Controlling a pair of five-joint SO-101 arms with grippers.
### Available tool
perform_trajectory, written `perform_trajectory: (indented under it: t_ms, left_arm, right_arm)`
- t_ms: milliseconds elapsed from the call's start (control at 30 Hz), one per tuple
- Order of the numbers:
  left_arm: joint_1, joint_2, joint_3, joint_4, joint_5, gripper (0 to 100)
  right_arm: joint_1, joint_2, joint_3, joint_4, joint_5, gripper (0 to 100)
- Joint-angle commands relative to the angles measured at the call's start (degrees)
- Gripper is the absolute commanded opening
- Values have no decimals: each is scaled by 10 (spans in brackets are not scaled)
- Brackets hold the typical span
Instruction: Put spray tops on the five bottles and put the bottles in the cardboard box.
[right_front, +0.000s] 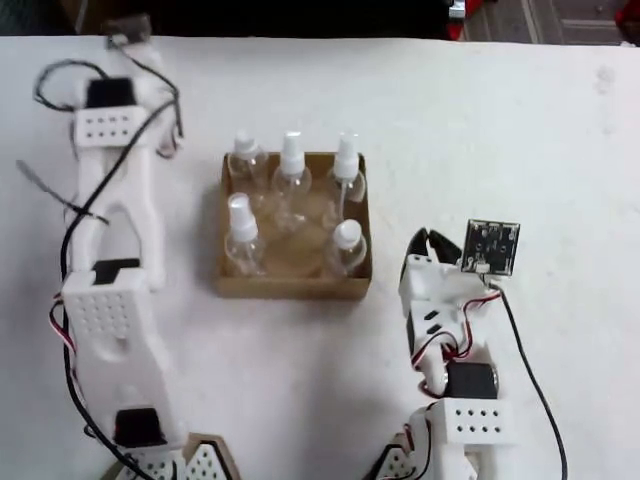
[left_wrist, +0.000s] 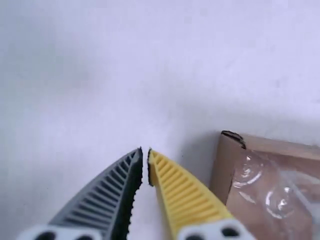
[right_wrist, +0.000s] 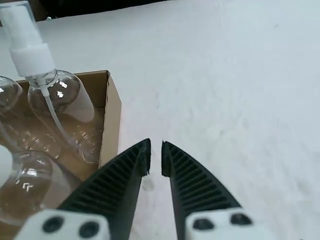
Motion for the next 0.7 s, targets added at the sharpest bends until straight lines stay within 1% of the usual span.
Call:
perform_trajectory:
  t_ms: [0,100,233,433,533,600,667]
  left_arm:
    - [-15,-12,-229,144,3,22]
    - [-29,-18,-275,145,3,21]
    - [-47,-59,-251,145,3,21]
    - [-52,-207,-103,144,2,21]
    - [-51,-295,-32,141,1,21]
    - [-55,-346,11,124,0,21]
    - [-62,-393,56,107,0,21]
  right_arm:
    - [2,-4,-45,42,-1,17]
    - [1,-7,-77,91,-1,17]
    - [0,-7,-115,137,-1,17]
    - [-37,-7,-120,148,-1,17]
    - [-40,-7,-120,150,0,17]
    - [-38,-7,-126,172,2,17]
    - [-38,-7,-142,207,29,17]
